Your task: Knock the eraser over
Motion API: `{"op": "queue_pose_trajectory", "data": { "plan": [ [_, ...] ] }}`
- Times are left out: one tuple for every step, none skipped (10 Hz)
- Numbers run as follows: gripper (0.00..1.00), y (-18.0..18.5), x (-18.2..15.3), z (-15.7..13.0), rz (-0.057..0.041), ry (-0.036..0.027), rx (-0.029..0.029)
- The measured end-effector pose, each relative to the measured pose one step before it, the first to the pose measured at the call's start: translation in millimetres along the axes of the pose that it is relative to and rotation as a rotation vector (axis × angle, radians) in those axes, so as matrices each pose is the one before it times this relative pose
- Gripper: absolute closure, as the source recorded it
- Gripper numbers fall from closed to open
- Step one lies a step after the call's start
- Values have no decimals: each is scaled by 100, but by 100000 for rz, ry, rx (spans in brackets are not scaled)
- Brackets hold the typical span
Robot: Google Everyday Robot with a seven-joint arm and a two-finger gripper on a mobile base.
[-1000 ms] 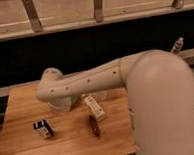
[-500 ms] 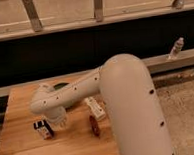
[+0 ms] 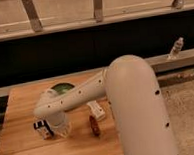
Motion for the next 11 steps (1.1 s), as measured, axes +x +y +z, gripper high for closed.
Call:
{"op": "queue_pose_trajectory", "data": {
  "plan": [
    [100, 596, -910, -1088, -1800, -2484, 608],
    [100, 325, -710, -760, -1841, -1605, 877],
    [100, 276, -1186, -1126, -2381, -2041, 1539],
    [100, 299, -1238, -1047, -2253, -2005, 1418],
    [100, 352, -1565, -1578, -2936, -2764, 1979],
    [100, -1, -1357, -1554, -2185, -2573, 2205],
    [100, -43, -1847, -1836, -2861, -3364, 3214],
    [100, -54, -1148, -1112, -1473, -2570, 1915],
    [100, -913, -1013, -1638, -1021, -4422, 3478],
    [100, -903, -793, -1140, -367, -6368, 2028],
    [100, -936, 64, -417, 693, -2955, 2370]
  ]
}}
